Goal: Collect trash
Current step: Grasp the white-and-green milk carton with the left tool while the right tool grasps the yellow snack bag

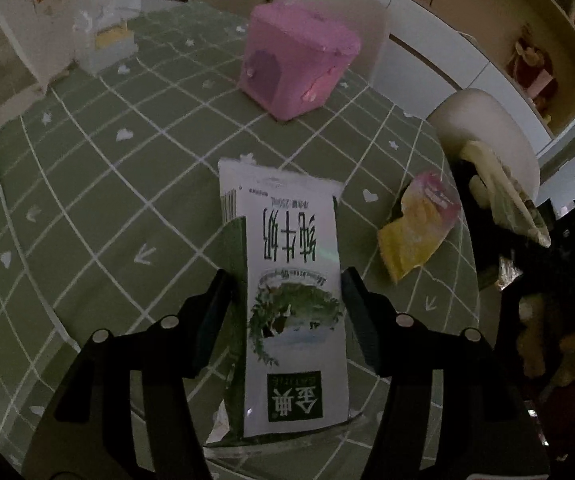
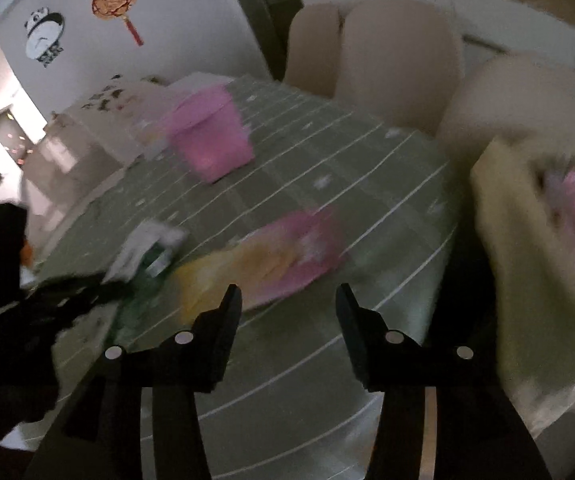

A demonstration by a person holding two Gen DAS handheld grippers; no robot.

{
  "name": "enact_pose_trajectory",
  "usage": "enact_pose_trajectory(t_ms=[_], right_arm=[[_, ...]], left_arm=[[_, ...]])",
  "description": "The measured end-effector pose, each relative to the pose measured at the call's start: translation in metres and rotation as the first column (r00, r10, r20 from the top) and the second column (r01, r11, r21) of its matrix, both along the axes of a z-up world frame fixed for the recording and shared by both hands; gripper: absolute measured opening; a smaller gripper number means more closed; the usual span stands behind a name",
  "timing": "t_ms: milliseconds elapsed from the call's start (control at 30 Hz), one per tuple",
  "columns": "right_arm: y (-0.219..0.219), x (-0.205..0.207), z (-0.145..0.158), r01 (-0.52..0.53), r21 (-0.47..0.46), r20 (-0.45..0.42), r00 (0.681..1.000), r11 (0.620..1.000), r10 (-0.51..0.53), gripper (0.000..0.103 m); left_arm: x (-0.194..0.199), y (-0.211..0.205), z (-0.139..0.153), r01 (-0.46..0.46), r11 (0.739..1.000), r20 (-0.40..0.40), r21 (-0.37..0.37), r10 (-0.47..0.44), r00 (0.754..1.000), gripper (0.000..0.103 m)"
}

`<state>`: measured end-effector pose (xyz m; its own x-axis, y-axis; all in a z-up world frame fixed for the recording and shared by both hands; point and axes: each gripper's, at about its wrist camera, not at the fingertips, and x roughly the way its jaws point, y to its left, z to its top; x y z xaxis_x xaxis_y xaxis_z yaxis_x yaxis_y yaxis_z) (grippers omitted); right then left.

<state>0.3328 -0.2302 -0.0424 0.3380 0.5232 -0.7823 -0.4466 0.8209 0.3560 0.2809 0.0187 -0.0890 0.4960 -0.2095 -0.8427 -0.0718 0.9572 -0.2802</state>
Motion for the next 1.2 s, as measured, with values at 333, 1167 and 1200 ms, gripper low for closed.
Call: enact_pose_trajectory(t_ms=[333,1167,1200], right_arm=[[0.026,0.012,-0.029,0.060,0.024,-0.102,0.993,0.998,-0.057,0.046],[0.017,0.013,0.009,0.011,-0.018,0.061,0.998,1.000,-0.010,0.009],[0.014,0.007,0.013,0.016,-0.021,0.072,0.997,1.000,-0.014,0.009]], left_arm=[[-0.013,0.022,0.008,-0.052,0.999,0.020,-0.003,0.052,0.998,0.055],[-0.005,0.007,0.012,0.019,0.999,0.003,0.046,-0.019,1.000,0.056],[0.000,0.002,0.012,0.030,0.997,-0.001,0.066,-0.030,1.000,0.056]])
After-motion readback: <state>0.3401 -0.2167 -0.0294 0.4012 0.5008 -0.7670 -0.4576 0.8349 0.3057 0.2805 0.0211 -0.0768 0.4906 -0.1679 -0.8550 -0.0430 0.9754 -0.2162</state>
